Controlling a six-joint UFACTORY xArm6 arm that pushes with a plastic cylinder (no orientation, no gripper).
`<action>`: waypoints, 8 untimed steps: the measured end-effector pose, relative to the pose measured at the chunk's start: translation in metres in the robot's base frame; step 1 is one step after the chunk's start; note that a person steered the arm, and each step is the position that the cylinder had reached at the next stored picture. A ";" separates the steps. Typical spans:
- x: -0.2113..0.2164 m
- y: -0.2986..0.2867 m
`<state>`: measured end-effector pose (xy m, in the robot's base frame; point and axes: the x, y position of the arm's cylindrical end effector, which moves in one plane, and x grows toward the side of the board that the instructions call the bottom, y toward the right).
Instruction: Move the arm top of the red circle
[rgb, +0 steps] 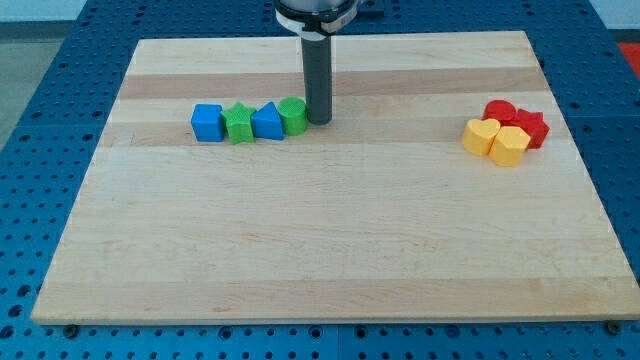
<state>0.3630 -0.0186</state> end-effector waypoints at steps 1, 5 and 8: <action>-0.001 0.008; -0.044 0.057; -0.062 0.101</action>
<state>0.3013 0.0820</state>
